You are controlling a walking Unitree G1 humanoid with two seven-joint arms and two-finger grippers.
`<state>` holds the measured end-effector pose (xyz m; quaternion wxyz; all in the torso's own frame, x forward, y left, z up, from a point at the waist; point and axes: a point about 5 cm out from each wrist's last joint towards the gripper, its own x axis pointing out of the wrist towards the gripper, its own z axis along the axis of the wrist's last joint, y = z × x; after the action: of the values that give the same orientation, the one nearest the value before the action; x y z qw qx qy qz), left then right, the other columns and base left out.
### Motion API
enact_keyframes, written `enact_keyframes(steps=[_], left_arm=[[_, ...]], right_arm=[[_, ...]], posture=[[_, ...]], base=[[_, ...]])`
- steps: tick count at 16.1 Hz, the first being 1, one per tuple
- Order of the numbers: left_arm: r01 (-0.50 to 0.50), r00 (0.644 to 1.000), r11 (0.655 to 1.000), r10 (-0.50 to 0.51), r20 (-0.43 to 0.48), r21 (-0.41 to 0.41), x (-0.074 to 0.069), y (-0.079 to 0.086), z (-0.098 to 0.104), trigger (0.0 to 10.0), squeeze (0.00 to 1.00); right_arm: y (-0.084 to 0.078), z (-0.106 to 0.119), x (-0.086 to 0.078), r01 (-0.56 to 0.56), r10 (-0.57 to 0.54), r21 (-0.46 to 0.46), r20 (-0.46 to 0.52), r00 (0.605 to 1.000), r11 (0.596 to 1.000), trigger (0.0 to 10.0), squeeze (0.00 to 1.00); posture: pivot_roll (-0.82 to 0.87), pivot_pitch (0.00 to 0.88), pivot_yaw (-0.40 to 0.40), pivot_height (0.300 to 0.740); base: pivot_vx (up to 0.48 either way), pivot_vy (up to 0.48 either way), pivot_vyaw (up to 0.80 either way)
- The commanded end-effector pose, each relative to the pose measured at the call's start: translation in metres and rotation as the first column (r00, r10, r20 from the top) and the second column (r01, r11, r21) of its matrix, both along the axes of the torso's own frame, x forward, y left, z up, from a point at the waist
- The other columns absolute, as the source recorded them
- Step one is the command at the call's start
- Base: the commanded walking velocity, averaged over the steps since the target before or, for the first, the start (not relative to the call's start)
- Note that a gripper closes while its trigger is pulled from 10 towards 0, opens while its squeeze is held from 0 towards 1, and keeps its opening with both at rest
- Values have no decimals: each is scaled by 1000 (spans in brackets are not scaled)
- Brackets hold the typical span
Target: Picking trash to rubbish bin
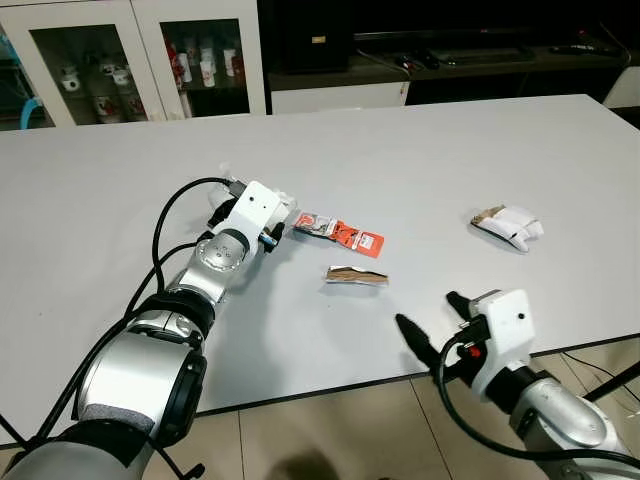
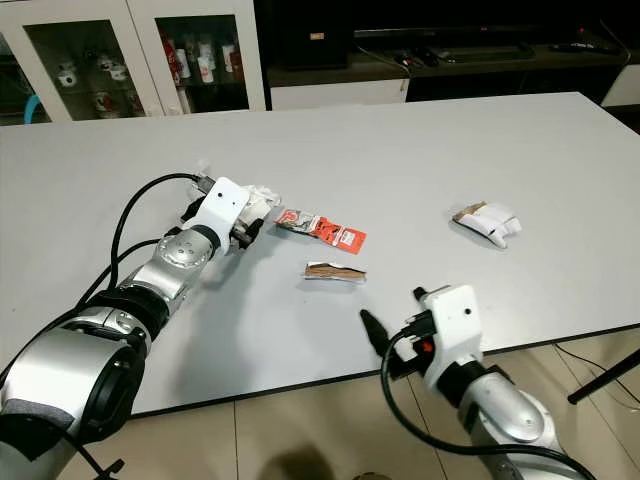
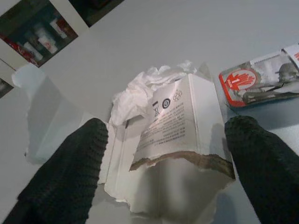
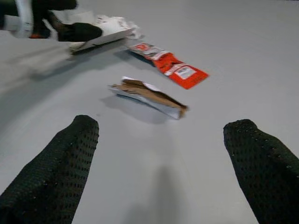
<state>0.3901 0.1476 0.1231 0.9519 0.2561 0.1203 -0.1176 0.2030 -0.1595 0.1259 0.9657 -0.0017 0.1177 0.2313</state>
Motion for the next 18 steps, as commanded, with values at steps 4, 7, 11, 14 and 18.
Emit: enact_keyframes(steps=[4,7,11,14,18], left_arm=[[-25,999,999,26,-39,42,-4,10,-10,0,0],[-24,998,998,26,-51,51,-6,11,-13,0,0],[-30,998,998,32,-54,53,-6,12,-14,0,0],[-32,998,998,34,-53,51,-6,12,-14,0,0],[-36,998,999,38,-56,35,-7,13,-15,0,0]], right_arm=[[5,2,-7,-43,43,0,-14,999,999,10000,0],[5,2,-8,-43,43,-5,-18,999,999,10000,0],[4,2,-8,-44,44,-11,-15,999,999,10000,0],[4,2,-8,-46,45,-12,-15,999,999,10000,0],[5,2,-7,-49,49,-14,-10,999,999,10000,0]], posture=[[-389,40,20,740],[-391,40,21,740],[-393,35,19,740],[-393,32,19,740],[-390,24,16,740]], base=[[0,0,0],[0,0,0],[0,0,0],[0,0,0],[0,0,0]])
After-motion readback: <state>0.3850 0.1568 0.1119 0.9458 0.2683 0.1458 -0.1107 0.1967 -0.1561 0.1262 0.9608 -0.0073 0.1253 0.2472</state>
